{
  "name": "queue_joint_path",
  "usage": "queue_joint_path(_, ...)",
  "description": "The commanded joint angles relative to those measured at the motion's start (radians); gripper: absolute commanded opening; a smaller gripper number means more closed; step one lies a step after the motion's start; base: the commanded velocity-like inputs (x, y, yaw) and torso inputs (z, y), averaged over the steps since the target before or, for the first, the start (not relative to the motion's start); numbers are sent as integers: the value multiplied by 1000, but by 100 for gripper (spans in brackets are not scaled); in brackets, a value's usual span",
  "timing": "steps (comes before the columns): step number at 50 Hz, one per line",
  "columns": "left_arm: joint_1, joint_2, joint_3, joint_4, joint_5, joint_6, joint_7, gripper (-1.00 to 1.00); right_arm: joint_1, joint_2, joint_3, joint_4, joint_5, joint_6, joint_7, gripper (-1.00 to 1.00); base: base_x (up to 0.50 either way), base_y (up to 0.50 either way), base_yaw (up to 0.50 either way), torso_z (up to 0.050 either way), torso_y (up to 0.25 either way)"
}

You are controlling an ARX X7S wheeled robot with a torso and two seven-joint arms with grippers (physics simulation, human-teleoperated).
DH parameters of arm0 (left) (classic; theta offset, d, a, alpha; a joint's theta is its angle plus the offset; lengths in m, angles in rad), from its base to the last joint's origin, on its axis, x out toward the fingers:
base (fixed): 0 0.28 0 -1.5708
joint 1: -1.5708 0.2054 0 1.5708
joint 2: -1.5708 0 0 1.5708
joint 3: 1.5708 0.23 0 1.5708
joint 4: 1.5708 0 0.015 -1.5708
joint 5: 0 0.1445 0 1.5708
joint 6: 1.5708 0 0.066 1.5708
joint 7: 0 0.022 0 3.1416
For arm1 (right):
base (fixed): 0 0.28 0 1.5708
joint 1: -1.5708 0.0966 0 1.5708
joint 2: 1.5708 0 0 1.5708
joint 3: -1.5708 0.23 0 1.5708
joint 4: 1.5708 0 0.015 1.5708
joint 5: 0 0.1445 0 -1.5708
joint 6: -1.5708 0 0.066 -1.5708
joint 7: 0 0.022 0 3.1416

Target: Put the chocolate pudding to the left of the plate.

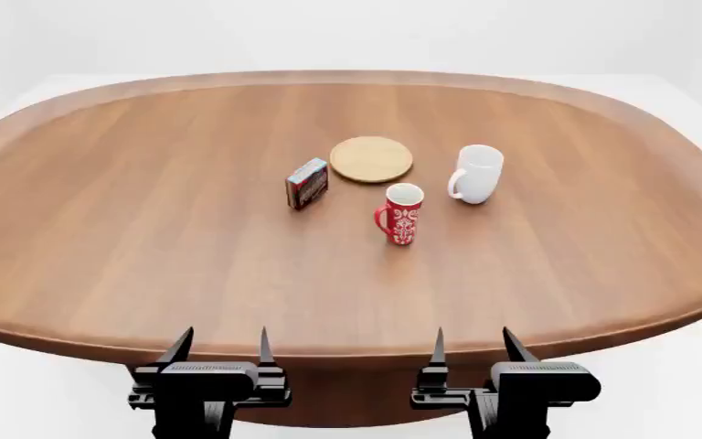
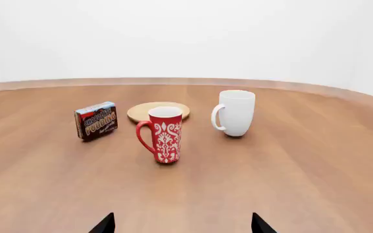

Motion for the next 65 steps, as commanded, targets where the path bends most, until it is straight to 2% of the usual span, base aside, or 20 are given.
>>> queue_joint_path(1, -1, -16, 19, 1, -16, -2, -18, 100, 0, 16, -19, 0, 19, -1, 18, 100, 0, 0, 0, 0, 0)
queue_joint_path(13, -4, -50, 59, 5, -49, -9, -53, 100, 9, 48, -49, 7, 75, 6, 49, 100, 0, 44, 0, 0, 0)
queue_joint_path(56, -3, -108, 125, 3, -118, 16, -86, 100, 16, 101, -110, 8, 136, 9, 112, 100, 1, 499, 0, 0, 0)
queue_joint_path(65, -4, -116, 134, 3, -127, 17, -94, 100, 19, 111, -121, 8, 146, 13, 120, 100, 0, 77, 0, 0, 0)
